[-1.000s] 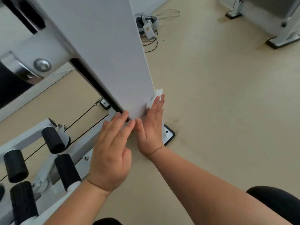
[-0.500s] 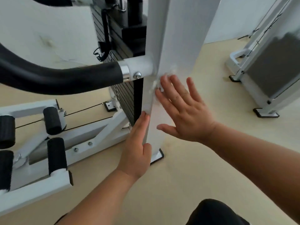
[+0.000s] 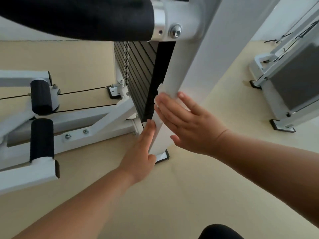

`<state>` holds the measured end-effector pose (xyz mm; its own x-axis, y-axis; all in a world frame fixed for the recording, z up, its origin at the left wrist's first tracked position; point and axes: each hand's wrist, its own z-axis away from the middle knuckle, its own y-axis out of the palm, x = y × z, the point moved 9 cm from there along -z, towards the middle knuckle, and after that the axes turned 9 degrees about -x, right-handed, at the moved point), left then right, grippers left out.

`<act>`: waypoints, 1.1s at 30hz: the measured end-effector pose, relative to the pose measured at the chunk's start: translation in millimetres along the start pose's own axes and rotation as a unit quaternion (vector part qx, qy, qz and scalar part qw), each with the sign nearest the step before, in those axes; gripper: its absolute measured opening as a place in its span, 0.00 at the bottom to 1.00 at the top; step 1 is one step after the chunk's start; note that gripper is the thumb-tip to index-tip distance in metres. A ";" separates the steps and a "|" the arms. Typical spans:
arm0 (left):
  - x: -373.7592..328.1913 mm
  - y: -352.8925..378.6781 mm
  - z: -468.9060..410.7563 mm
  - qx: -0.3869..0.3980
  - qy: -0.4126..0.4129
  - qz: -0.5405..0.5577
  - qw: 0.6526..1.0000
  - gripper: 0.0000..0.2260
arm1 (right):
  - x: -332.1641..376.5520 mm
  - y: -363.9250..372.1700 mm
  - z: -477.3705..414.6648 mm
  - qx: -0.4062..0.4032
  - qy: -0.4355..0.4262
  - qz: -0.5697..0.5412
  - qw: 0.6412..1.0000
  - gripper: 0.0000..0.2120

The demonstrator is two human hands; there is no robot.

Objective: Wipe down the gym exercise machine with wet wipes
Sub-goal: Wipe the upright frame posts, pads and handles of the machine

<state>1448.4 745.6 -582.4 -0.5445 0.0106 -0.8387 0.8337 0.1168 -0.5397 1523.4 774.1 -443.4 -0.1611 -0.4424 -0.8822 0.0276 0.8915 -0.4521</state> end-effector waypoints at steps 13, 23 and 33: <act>115.7 60.0 41.6 0.239 -0.107 -0.180 0.948 0.40 | 124.0 53.6 17.9 0.106 -0.092 0.023 0.990 0.32; 182.9 80.1 49.1 0.340 -0.170 -0.339 0.860 0.36 | 206.8 97.4 19.0 0.191 -0.081 0.026 0.978 0.35; 203.7 96.5 54.5 0.382 -0.185 -0.368 0.827 0.38 | 267.0 123.6 22.3 0.265 -0.121 -0.001 0.957 0.34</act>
<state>1423.0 704.9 -809.3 -0.9829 -0.1056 -0.1508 0.1809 -0.7067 -0.6840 1505.9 763.9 -737.8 0.0703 -0.5114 -0.8565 0.5346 0.7442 -0.4005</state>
